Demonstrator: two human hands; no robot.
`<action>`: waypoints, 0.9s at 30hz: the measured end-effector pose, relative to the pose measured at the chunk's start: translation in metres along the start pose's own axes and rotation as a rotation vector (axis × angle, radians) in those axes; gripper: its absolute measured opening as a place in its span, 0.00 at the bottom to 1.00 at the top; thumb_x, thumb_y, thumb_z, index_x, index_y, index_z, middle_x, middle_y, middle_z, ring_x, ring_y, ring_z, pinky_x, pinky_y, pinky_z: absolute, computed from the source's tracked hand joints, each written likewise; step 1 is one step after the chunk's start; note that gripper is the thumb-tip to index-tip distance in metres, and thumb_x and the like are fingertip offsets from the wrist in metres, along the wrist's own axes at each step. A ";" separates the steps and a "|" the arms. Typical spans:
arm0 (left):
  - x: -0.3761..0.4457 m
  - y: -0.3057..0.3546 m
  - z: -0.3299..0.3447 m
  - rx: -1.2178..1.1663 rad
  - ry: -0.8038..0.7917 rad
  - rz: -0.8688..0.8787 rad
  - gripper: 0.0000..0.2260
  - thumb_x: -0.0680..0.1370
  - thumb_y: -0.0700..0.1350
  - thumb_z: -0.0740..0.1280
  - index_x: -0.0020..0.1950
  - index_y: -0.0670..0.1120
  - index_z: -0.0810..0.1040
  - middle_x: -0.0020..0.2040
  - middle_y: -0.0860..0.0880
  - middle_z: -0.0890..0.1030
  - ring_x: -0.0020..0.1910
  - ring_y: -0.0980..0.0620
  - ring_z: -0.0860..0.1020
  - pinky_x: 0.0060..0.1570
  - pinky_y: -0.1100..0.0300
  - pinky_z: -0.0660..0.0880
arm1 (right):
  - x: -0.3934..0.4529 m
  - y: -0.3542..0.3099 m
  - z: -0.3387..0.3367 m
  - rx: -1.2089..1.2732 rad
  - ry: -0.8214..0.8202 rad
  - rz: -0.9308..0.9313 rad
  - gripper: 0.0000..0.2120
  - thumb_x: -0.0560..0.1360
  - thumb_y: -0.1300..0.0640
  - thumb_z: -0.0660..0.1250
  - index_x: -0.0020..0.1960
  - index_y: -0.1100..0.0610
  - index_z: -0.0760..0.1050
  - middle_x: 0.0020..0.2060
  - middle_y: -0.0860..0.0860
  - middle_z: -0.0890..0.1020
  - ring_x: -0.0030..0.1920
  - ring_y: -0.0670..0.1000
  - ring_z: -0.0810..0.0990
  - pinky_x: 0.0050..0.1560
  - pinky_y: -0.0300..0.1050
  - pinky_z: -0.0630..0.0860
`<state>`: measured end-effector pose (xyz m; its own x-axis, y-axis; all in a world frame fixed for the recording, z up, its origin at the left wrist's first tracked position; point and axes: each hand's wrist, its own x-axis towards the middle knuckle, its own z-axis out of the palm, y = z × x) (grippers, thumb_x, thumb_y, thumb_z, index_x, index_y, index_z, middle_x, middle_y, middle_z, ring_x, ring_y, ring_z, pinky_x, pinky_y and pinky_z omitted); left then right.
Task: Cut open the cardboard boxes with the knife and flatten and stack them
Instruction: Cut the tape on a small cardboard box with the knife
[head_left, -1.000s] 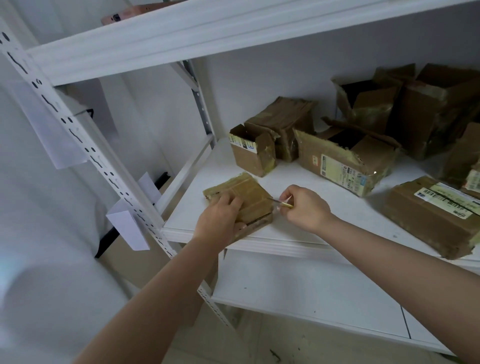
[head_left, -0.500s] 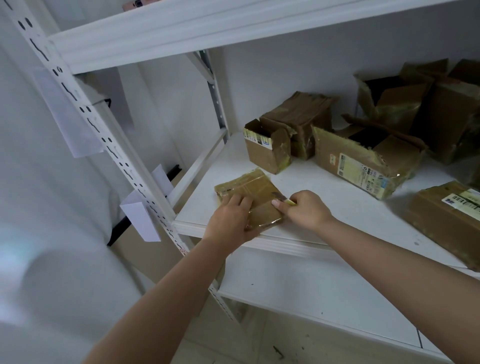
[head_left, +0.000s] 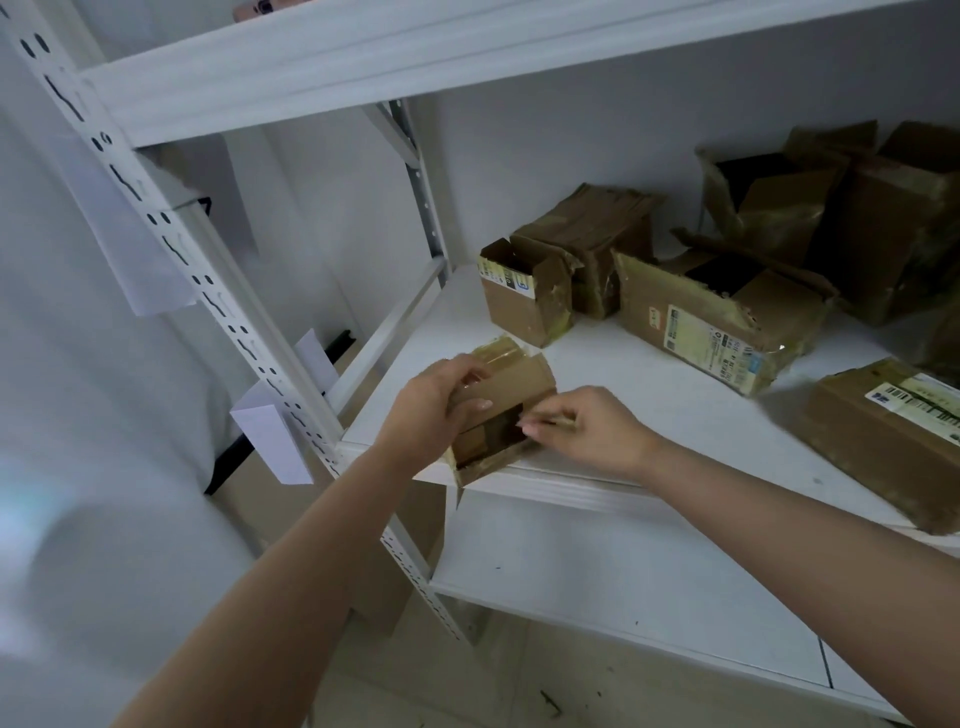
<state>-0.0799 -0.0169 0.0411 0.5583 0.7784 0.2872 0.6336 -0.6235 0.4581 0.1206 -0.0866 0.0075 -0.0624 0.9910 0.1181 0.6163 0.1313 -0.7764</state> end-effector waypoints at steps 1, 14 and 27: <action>-0.001 -0.001 0.003 -0.005 0.014 0.011 0.12 0.77 0.45 0.69 0.60 0.50 0.76 0.54 0.52 0.80 0.53 0.51 0.77 0.52 0.56 0.76 | -0.001 0.000 0.005 -0.097 -0.088 -0.004 0.13 0.75 0.48 0.67 0.59 0.46 0.80 0.56 0.44 0.82 0.58 0.47 0.78 0.61 0.50 0.73; -0.017 0.004 0.040 0.122 0.093 -0.181 0.23 0.74 0.51 0.71 0.65 0.49 0.66 0.63 0.50 0.71 0.64 0.50 0.68 0.68 0.44 0.64 | -0.010 -0.008 0.009 -0.410 0.268 0.144 0.16 0.73 0.37 0.64 0.48 0.49 0.69 0.39 0.46 0.78 0.41 0.50 0.79 0.39 0.43 0.73; -0.026 -0.011 0.015 -0.016 -0.112 -0.049 0.33 0.67 0.46 0.70 0.69 0.49 0.61 0.64 0.51 0.65 0.62 0.51 0.63 0.60 0.54 0.70 | -0.004 -0.018 0.012 -0.495 0.201 0.192 0.23 0.73 0.51 0.65 0.66 0.49 0.62 0.54 0.48 0.79 0.49 0.54 0.79 0.39 0.43 0.69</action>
<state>-0.0935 -0.0308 0.0160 0.5835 0.7943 0.1689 0.6536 -0.5829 0.4828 0.1001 -0.0922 0.0131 0.2076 0.9656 0.1564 0.8994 -0.1256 -0.4187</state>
